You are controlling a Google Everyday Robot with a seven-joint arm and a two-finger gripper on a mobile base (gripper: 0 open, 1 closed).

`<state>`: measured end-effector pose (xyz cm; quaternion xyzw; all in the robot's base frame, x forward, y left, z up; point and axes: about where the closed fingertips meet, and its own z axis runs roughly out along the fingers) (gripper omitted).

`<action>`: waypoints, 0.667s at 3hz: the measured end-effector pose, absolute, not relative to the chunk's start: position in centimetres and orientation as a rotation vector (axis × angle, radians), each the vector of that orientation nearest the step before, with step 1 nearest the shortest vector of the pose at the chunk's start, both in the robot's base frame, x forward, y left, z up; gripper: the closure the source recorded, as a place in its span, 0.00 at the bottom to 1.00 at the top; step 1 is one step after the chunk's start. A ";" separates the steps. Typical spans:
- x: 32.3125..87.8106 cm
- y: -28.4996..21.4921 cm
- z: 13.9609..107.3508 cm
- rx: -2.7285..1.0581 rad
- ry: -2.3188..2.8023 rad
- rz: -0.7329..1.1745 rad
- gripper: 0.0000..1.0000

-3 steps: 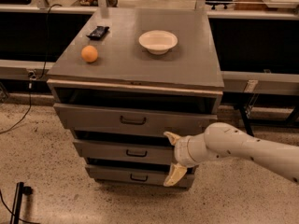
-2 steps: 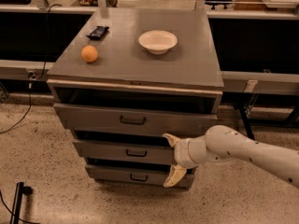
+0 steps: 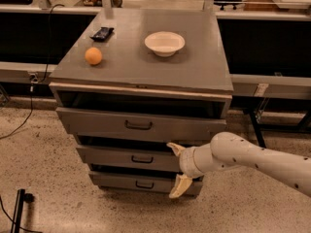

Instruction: Open middle drawer

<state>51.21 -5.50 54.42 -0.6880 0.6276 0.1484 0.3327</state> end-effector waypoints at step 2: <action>50.1 -4.5 48.2 -1.845 1.664 0.496 0.00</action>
Offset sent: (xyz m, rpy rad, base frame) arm -0.0091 0.0082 -0.0982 -0.0067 0.1142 0.0245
